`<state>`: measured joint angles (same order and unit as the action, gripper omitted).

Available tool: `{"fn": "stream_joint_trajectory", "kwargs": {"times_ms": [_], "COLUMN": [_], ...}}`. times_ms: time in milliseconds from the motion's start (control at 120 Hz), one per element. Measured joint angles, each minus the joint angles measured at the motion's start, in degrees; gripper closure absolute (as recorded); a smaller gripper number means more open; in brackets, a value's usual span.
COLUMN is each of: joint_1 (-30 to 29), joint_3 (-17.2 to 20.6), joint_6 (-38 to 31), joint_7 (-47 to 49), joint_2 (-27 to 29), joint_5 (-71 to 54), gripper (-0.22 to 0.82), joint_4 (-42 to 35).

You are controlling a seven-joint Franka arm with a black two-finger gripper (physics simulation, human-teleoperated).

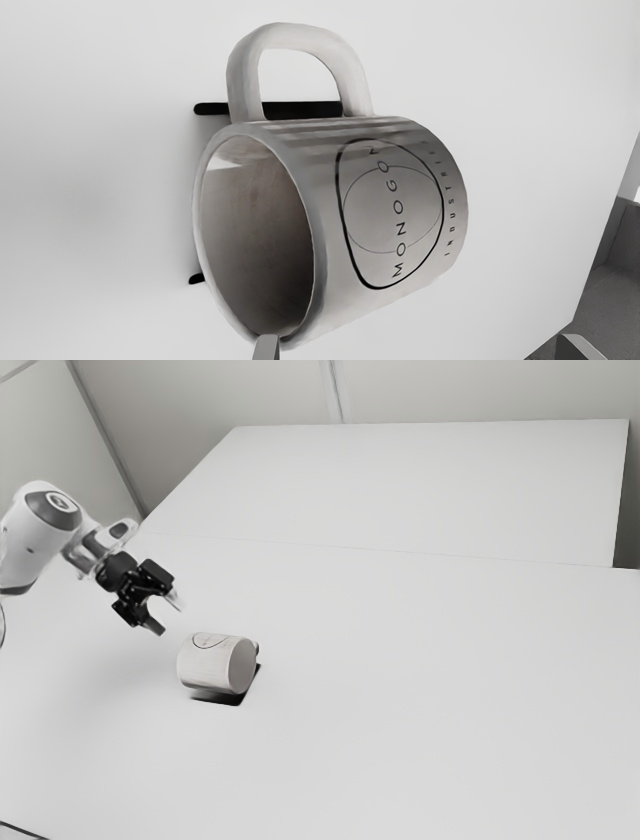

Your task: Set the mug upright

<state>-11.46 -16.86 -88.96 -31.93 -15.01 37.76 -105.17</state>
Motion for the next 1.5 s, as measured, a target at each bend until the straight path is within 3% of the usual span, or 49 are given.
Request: {"fn": "stream_joint_trajectory", "kwargs": {"times_ms": [125, 433, 592, 692, 817, 1050, 1225, 1500], "joint_1": [-0.9, -1.4, -2.1, -2.1, -2.2, -2.1, -2.2, -1.8], "joint_3": [0.0, 0.0, 0.0, 0.0, 0.1, 0.9, 7.1, 18.4], "joint_6": [-2.2, -1.8, -0.3, 0.2, 0.7, 1.3, -3.1, -14.0], "joint_7": [-3.6, -12.1, -15.7, -17.5, -19.3, -21.9, -21.4, -11.2], "joint_2": [-1.2, -4.0, -4.3, -4.2, -4.1, -1.0, 6.0, 8.6], "joint_5": [5.7, 18.1, 20.5, 21.1, 21.9, 23.2, 15.5, -13.1], "gripper": [0.0, 0.0, 0.4, 0.58, 0.68, 0.76, 0.77, 0.78], "joint_4": [-5.1, -9.1, -9.3, -9.3, -9.3, -9.2, -7.5, -4.4]}}
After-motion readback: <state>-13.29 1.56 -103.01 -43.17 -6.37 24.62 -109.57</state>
